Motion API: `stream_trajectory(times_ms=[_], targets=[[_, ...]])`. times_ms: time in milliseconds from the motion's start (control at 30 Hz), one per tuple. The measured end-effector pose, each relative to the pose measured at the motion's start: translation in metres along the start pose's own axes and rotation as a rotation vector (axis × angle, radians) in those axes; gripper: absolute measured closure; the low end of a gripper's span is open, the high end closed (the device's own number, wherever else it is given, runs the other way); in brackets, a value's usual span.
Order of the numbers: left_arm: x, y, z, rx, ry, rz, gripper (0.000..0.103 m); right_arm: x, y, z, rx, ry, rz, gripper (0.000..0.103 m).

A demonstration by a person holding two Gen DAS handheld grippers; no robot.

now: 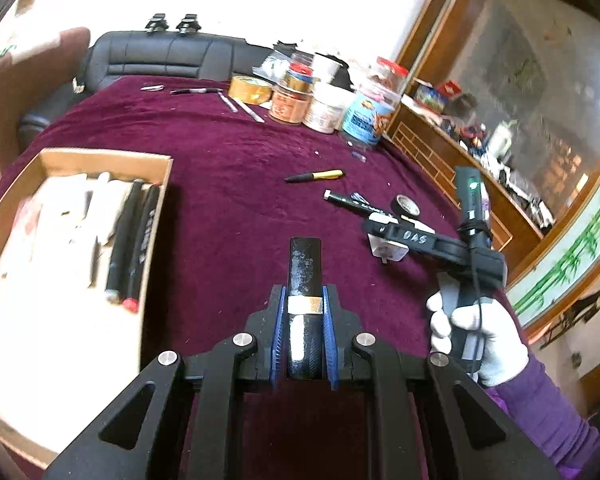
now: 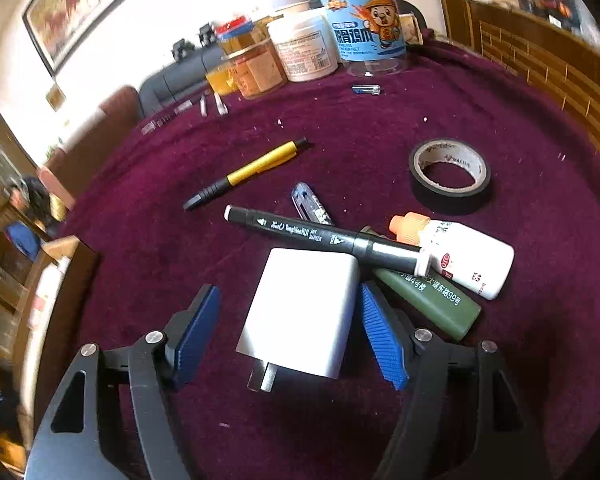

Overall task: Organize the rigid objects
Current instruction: 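Carry the black tube and white charger into the box and open both tools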

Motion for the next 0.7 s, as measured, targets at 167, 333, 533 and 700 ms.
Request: stream_trajectory(times_ms=[167, 333, 533, 700], targets=[[-0.018, 0.017, 0.006, 0.016, 0.045, -0.005, 0.089, -0.008, -0.008, 0.008, -0.064, 0.144, 0.168, 0.033], [-0.039, 0.050, 0.008, 0.066, 0.082, -0.017, 0.089, -0.003, -0.005, 0.011, -0.072, 0.107, 0.211, 0.038], [-0.082, 0.080, 0.008, 0.118, 0.162, -0.054, 0.089, -0.001, 0.011, 0.018, -0.076, 0.041, 0.162, 0.058], [-0.118, 0.095, 0.010, 0.136, 0.202, -0.113, 0.089, -0.013, 0.027, 0.025, -0.074, -0.013, 0.072, 0.059]])
Point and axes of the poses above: each gripper's, at about its wrist camera, not at the fingertips, and y roughly against the way its jaws point, x to its right, z to its underside, the point moved 10 cm from there along -y, roughly the way its jaws point, and after that the axes turned 6 degrees about x, right-handed, at the moved point
